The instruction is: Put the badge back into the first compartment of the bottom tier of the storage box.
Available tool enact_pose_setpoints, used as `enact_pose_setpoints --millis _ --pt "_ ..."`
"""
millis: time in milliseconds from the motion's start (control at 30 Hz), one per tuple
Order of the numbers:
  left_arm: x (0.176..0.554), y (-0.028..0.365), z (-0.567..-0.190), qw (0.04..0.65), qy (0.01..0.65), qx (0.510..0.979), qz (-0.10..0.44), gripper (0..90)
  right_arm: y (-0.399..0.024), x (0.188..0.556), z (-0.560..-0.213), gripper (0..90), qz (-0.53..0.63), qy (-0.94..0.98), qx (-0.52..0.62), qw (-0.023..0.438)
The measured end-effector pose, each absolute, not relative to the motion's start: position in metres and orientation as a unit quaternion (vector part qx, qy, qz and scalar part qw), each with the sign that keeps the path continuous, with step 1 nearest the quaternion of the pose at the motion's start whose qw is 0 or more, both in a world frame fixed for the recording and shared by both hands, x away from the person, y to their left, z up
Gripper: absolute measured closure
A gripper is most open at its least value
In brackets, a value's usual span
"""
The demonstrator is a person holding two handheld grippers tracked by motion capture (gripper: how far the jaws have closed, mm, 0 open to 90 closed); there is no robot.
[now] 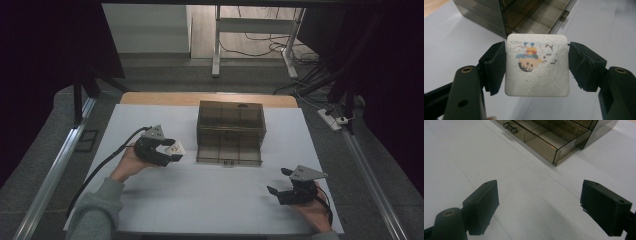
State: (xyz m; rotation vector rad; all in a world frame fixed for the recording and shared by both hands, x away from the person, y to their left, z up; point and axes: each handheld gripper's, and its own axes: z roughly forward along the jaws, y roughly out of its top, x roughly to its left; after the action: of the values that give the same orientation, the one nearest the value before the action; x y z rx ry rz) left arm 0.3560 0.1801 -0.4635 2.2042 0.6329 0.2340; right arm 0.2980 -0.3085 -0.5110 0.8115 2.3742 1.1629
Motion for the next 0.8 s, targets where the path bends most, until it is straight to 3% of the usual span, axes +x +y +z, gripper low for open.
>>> enact_pose_setpoints --millis 800 --pt "0.346 0.182 -0.444 0.442 0.249 0.854 0.114 33.0 -0.308 0.298 -0.511 15.1 0.406 0.846 0.286 0.193"
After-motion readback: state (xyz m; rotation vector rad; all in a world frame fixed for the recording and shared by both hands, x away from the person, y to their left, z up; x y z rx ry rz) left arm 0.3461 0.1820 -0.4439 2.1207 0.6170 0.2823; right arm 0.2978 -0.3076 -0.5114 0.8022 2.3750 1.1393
